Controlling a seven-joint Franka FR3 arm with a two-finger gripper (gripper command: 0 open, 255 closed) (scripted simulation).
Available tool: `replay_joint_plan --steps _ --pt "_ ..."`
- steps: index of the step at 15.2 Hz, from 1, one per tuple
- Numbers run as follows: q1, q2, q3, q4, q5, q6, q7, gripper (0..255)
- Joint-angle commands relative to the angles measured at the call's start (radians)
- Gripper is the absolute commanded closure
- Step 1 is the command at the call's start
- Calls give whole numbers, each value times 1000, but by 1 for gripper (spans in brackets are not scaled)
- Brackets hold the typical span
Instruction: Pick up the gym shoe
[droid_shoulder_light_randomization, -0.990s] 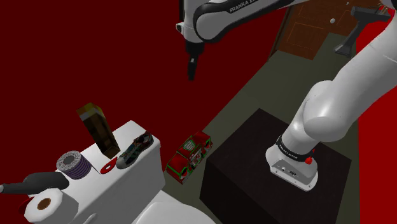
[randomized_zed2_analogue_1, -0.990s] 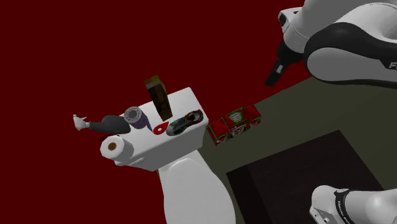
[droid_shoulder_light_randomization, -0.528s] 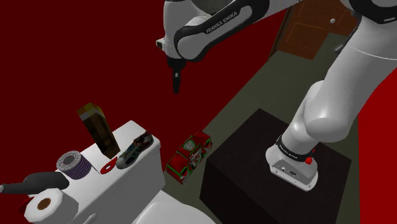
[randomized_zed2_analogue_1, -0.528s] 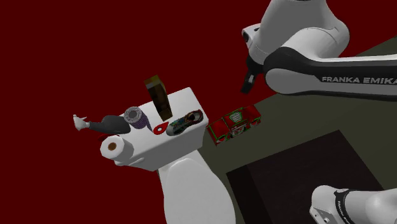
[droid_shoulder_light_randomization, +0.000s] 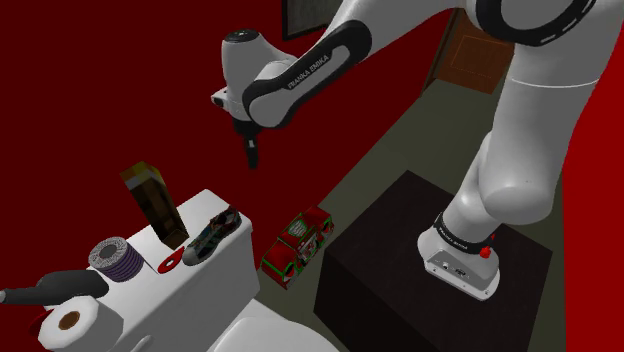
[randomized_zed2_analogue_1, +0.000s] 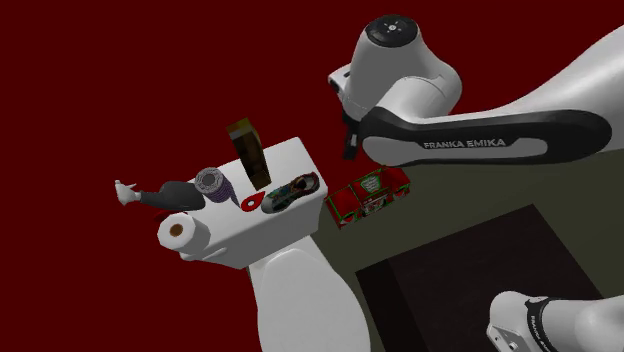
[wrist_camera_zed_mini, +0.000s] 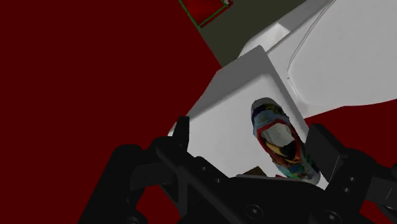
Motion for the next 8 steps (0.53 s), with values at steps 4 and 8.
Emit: replay_joint_plan --steps 4,8 --pt "46 133 28 81 -44 50 -32 0" --pt "87 244 45 164 -83 74 -59 0"
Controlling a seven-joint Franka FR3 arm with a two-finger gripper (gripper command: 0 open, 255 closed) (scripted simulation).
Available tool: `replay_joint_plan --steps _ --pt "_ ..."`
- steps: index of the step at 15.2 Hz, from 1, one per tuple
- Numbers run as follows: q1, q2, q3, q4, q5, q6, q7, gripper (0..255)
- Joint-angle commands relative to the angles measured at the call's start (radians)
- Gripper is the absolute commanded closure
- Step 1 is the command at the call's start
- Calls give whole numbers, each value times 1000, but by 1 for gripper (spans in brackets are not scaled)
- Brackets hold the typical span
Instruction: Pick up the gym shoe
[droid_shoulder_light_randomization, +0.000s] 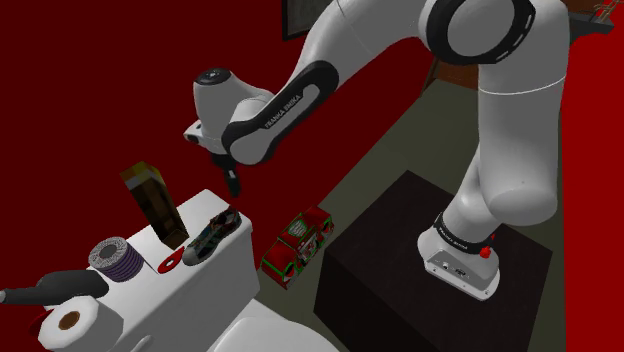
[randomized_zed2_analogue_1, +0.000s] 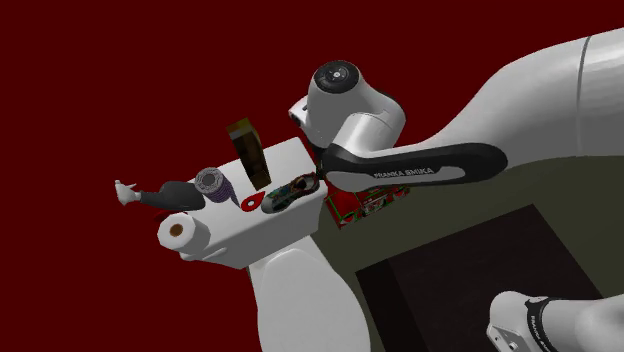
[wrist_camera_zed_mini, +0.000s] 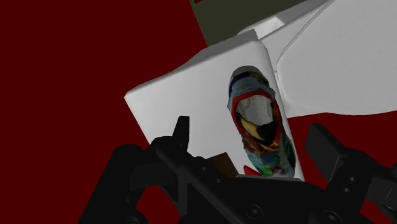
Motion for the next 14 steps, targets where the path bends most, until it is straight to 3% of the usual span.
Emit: replay_joint_plan --steps 1,8,14 --pt "24 64 7 50 -22 13 -12 0" --pt "106 248 28 205 -84 35 -66 0" --pt "118 308 11 220 -101 81 -54 0"
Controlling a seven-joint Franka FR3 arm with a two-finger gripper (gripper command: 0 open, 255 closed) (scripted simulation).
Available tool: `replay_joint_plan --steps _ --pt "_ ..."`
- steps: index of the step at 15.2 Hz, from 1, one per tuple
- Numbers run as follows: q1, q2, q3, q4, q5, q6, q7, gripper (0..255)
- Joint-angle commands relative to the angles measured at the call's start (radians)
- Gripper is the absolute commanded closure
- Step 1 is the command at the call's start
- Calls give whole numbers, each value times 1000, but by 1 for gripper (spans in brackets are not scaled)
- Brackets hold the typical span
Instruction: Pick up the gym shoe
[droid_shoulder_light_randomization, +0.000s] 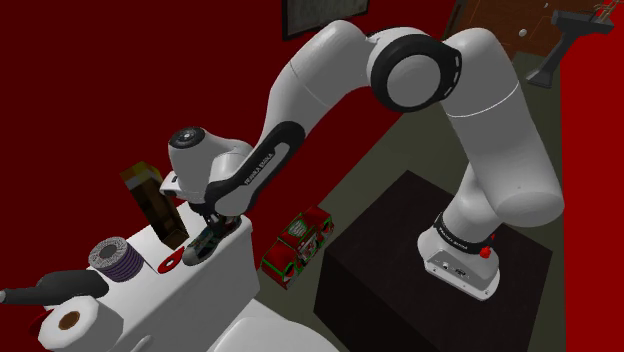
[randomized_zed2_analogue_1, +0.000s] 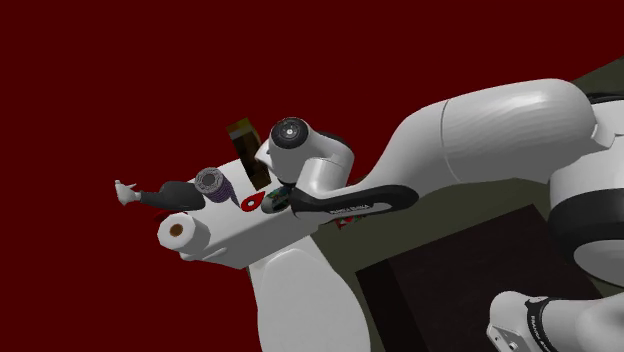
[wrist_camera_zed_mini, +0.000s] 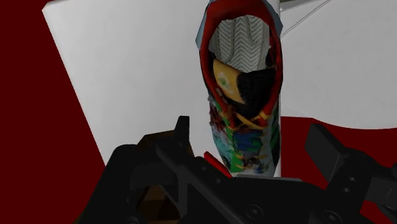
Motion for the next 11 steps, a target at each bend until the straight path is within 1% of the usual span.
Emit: replay_joint_plan --steps 1,3,4,11 --pt "4 19 -5 5 -5 15 4 0" --pt "5 25 -7 6 -7 20 5 0" --pt "4 25 -7 3 -7 22 5 255" --pt "3 23 -7 -1 -7 24 5 255"
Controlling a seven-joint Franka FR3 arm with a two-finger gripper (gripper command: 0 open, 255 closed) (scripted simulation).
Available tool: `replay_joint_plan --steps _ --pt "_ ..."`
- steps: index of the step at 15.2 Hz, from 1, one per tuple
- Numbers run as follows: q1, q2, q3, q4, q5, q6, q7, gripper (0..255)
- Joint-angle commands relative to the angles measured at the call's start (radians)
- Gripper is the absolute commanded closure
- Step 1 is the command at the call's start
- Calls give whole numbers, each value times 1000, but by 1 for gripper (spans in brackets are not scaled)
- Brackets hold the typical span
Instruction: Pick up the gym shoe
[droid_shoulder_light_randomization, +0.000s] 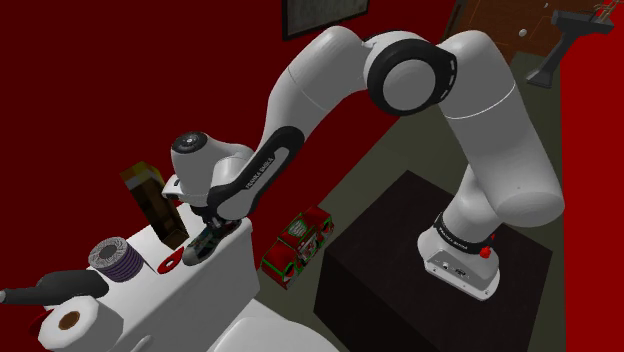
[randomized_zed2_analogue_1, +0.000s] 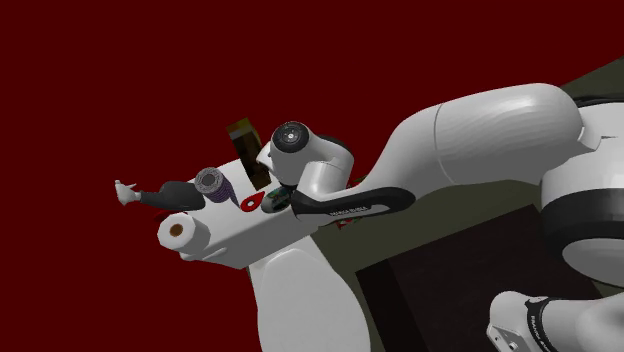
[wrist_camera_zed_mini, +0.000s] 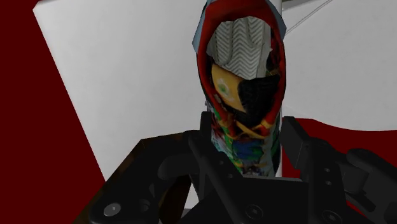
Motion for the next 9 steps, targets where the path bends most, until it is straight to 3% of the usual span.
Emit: replay_joint_plan --steps 1,9 --pt "-1 2 -1 -1 0 0 0 255" --pt "-13 -68 19 -14 19 -57 -13 255"
